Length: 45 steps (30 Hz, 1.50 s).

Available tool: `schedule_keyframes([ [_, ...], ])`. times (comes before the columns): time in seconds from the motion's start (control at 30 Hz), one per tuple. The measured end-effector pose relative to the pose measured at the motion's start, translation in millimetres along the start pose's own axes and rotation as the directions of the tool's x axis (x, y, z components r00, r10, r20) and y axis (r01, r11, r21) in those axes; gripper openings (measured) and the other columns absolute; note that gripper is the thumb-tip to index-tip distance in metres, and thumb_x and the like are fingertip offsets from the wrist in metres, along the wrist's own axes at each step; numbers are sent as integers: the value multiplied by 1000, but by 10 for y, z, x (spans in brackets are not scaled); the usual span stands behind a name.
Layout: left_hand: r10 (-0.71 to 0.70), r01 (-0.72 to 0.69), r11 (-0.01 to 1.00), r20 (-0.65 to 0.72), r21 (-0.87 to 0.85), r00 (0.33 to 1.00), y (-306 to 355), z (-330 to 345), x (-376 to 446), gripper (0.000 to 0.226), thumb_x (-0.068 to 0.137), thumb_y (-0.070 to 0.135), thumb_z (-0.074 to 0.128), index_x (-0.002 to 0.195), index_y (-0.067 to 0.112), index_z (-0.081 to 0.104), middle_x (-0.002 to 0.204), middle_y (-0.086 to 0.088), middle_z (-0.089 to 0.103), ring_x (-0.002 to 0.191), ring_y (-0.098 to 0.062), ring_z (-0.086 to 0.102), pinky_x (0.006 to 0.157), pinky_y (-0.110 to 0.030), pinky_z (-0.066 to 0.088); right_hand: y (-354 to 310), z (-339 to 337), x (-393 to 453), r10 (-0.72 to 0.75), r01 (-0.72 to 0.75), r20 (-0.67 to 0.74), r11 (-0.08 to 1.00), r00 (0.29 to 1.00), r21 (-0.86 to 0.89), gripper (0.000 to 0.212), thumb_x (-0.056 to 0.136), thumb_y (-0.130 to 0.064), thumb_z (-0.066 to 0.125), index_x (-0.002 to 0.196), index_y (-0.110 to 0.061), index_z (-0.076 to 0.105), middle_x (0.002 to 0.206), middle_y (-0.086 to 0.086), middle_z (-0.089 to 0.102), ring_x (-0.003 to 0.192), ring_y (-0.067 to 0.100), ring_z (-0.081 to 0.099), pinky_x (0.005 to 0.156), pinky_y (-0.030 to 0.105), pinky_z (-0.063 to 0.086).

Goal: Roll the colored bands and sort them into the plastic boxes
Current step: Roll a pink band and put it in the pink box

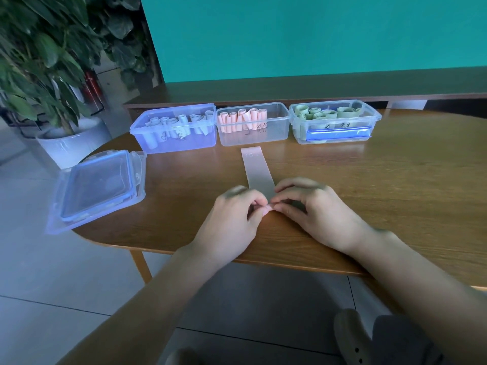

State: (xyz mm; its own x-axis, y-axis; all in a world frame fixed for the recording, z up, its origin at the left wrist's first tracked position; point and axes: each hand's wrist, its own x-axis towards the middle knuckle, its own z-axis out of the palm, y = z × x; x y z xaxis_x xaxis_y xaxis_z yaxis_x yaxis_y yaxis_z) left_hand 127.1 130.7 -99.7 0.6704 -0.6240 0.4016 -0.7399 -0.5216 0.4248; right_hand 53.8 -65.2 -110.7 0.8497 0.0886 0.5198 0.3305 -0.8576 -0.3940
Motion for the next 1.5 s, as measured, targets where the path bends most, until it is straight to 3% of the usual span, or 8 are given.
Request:
schedule_keyframes([
  [0.17,-2,1,1000,-15,-4,1000,-40,8,42,17,96,38,64,104,28,73,102,12,61,87,-5,56,81,-18,46,43,8,65,-6,6,18,1000,1000,7,11,94,-21,71,103,-20,77,108,-11,66,100,3,62,94,17,46],
  [0.3,-21,20,999,-39,-29,999,-43,-7,64,19,94,29,67,113,28,70,105,14,60,83,2,53,78,-3,37,102,43,120,-7,7,29,1000,1000,-21,14,98,-24,66,103,-18,77,107,-10,67,100,8,63,92,30,51],
  [0.4,-43,41,998,-45,-44,998,-49,-18,86,8,92,27,70,99,29,71,95,17,63,84,7,53,73,1,33,119,49,137,0,2,47,999,999,-40,19,100,-27,61,104,-16,76,109,-9,66,101,10,62,92,32,51],
  [0.63,-46,44,998,-52,-43,998,-120,6,166,11,94,37,67,94,29,75,92,16,68,85,-2,56,75,-5,37,135,11,178,-14,15,35,1000,999,-8,15,95,-28,69,108,-25,77,110,-13,65,104,2,60,95,14,43],
  [0.77,-20,18,1000,-91,-15,996,-143,20,188,12,94,37,68,97,28,75,96,14,66,83,-4,56,79,-17,45,194,11,224,5,-6,57,1000,998,20,17,93,-27,70,109,-27,77,108,-13,67,103,2,61,95,19,47],
  [0.93,-27,26,1000,-80,-18,996,-166,19,226,7,92,35,70,97,31,73,96,17,63,81,1,54,72,-2,35,240,32,278,8,-9,92,1000,996,14,20,99,-28,63,113,-25,76,110,-10,66,103,4,61,95,30,51],
  [1.17,-13,15,999,-57,34,998,-259,66,362,17,98,31,59,101,28,75,101,9,64,93,-9,57,86,-30,49,270,51,338,6,-6,90,1000,996,4,22,96,-25,68,117,-27,73,115,-12,61,105,3,57,94,24,49],
  [1.5,13,-11,1000,-69,22,998,-289,103,418,10,97,31,61,102,28,70,101,11,60,92,-7,52,87,-28,46,385,96,491,16,-12,117,999,993,-32,23,102,-27,57,117,-23,74,114,-6,63,106,10,57,97,34,50],
])
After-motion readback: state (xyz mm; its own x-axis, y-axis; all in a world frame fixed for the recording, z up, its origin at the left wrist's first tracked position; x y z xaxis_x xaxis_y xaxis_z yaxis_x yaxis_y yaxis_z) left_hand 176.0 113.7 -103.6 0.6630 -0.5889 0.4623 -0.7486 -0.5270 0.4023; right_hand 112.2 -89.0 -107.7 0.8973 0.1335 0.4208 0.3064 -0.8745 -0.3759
